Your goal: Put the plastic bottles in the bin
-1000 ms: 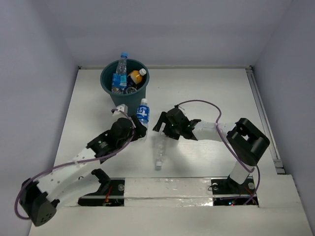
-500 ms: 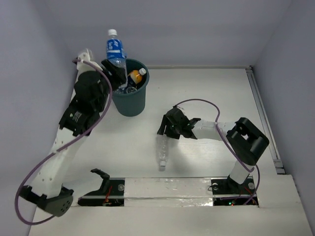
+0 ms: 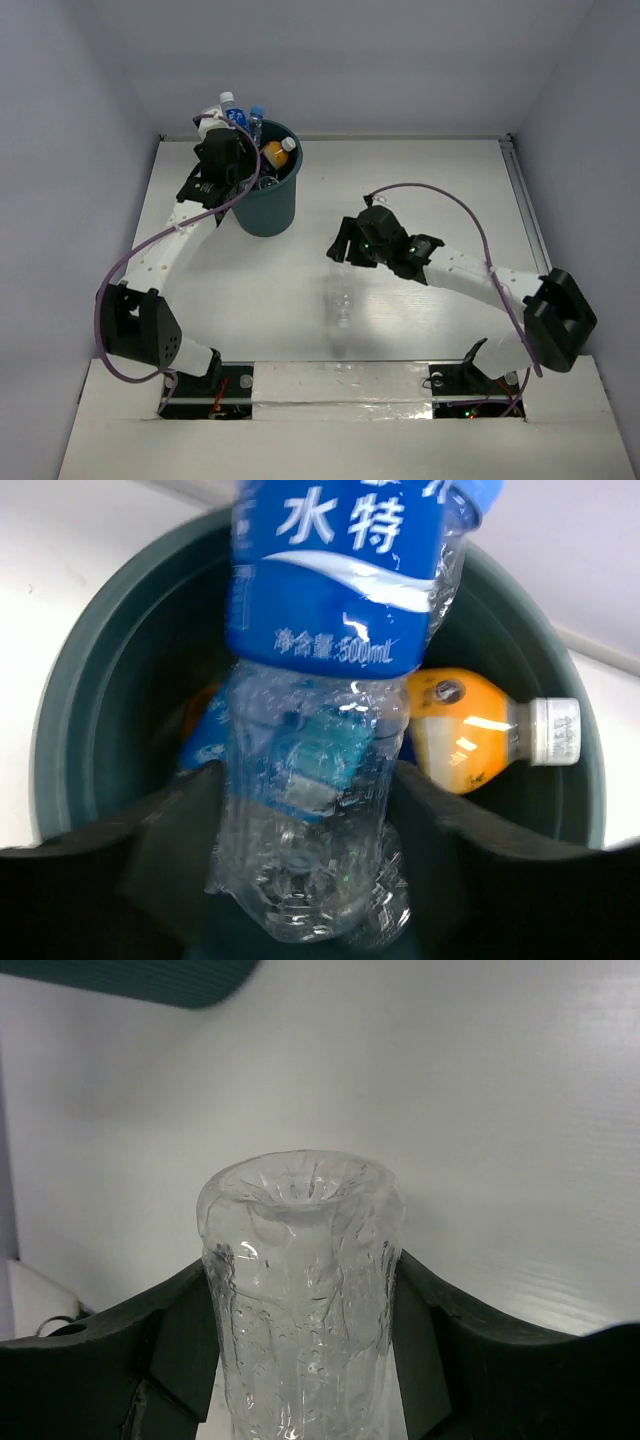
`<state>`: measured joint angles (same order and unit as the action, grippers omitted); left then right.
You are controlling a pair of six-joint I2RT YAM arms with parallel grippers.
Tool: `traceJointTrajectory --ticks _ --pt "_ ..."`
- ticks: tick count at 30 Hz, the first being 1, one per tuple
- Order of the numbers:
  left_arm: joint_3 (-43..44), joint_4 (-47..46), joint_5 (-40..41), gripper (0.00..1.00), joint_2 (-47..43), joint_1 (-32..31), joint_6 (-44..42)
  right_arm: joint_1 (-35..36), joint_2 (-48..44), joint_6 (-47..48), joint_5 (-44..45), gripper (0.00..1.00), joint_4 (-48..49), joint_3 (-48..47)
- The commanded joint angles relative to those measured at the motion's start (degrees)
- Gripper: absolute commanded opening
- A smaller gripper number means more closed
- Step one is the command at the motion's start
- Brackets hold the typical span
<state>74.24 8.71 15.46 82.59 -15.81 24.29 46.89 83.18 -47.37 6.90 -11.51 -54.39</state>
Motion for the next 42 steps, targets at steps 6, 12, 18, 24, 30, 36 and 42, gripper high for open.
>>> traceJointTrajectory --ticks 6,12,18,24,30,36,42 --pt "-9.4 -6.0 1.7 0.95 -7.8 0.4 0.3 -0.1 -5.3 9.7 10.0 0.61 -4.7 -23.9" --pt "-9.7 -5.7 -2.4 0.99 -14.2 0.4 0.7 -0.1 3.5 13.3 15.2 0.59 -1.1 -40.7" --pt "-4.1 -2.6 -4.8 0.99 -12.5 0.4 -1.6 -0.7 15.8 12.0 16.9 0.59 -0.8 -58.2" --pt "1.2 0.1 -6.1 0.99 -13.2 0.4 -0.9 -1.2 24.4 10.8 23.2 0.55 -2.7 -71.4" --pt "4.7 4.6 -8.4 0.99 -18.4 1.0 4.3 -1.2 35.3 11.1 29.8 0.54 -4.5 -85.1" --pt "-4.0 5.9 -12.0 0.99 -26.4 1.0 10.0 -1.2 41.5 19.6 36.0 0.53 1.0 -90.9" --pt "-7.6 9.0 -11.9 0.99 -30.1 1.0 10.4 -1.2 47.3 31.2 40.8 0.54 5.5 -93.4"
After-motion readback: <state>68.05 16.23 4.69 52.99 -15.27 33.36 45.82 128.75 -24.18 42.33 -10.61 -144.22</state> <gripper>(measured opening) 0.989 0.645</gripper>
